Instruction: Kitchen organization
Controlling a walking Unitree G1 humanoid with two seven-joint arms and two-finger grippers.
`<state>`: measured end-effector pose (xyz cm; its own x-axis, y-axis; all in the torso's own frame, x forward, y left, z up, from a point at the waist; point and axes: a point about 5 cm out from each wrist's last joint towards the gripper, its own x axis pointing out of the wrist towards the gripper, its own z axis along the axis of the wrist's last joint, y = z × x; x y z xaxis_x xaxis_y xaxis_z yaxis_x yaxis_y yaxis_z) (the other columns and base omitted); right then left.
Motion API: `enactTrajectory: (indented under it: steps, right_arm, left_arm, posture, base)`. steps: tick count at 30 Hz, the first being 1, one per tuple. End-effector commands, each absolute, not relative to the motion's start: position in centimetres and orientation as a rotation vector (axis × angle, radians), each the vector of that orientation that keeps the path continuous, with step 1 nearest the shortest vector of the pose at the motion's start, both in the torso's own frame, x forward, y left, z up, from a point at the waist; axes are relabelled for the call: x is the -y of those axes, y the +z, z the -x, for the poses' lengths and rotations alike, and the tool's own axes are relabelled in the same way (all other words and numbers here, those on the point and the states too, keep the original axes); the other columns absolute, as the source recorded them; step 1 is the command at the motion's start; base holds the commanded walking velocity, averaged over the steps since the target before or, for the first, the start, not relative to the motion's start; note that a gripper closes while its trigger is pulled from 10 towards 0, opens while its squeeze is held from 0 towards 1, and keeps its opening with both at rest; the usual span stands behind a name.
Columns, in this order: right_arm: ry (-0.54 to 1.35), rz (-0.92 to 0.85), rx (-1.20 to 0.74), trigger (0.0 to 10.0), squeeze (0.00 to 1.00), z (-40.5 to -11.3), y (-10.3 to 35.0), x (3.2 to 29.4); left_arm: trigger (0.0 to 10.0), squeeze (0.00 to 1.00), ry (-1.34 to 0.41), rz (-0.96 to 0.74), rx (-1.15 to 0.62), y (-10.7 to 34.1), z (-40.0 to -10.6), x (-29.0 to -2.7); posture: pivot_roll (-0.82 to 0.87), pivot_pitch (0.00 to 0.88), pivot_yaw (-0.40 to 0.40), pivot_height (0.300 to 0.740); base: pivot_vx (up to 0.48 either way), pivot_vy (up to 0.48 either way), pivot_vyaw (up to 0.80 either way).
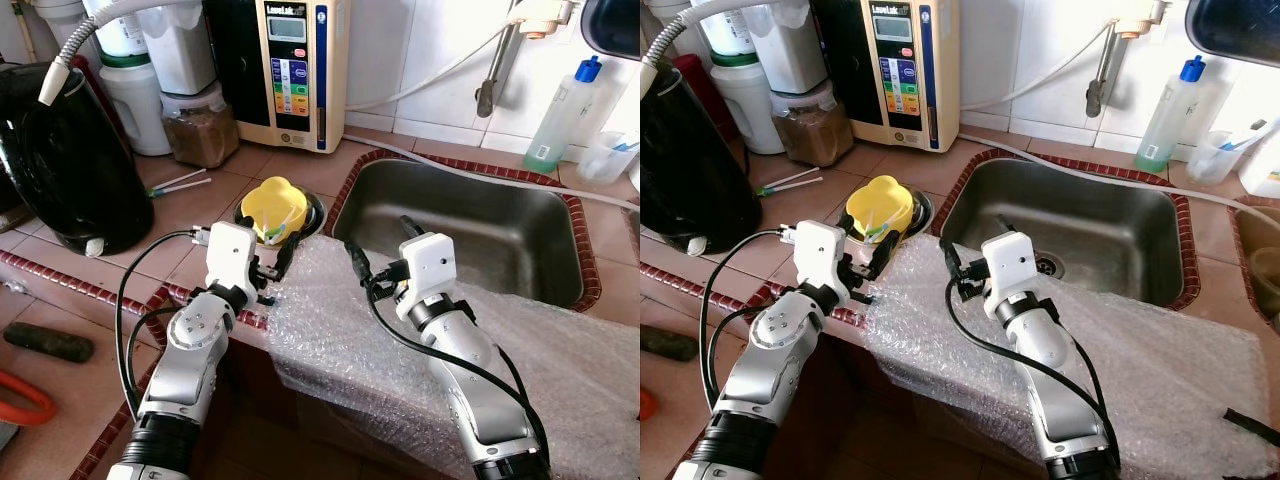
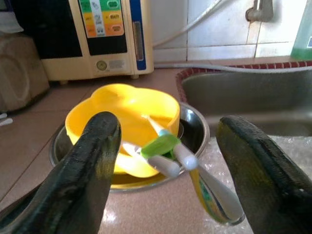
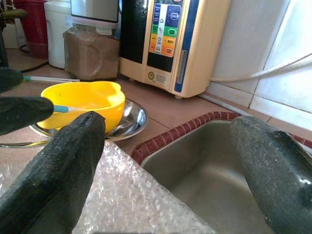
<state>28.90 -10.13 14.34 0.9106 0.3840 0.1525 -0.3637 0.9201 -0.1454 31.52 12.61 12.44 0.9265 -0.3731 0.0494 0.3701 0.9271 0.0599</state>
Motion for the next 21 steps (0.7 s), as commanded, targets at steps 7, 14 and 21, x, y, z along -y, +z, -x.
enactTrajectory:
  steps: [7, 14, 21]
  right_arm:
    - [0.402, 0.108, 0.182, 10.0, 0.0, -28.82, 14.52, 9.82]
    - [0.404, 0.11, 0.18, 10.0, 0.0, -28.82, 14.48, 9.8]
    - [0.405, 0.11, 0.178, 10.0, 0.0, -28.88, 14.43, 9.69]
  left_arm:
    - [0.0, 0.0, -0.393, -0.076, 0.052, 12.29, -31.66, -12.51]
    - [0.0, 0.0, -0.383, -0.097, 0.049, 12.03, -31.66, -12.7]
    - [0.0, 0.0, -0.358, -0.115, 0.04, 11.82, -31.62, -13.24]
  posture:
    - [0.02, 0.0, 0.053, 0.74]
    - [0.02, 0.0, 0.051, 0.74]
    - [0.03, 0.0, 0.05, 0.74]
  base:
    - [0.0, 0.0, 0.0]
    - [0.0, 0.0, 0.0]
    - [0.0, 0.0, 0.0]
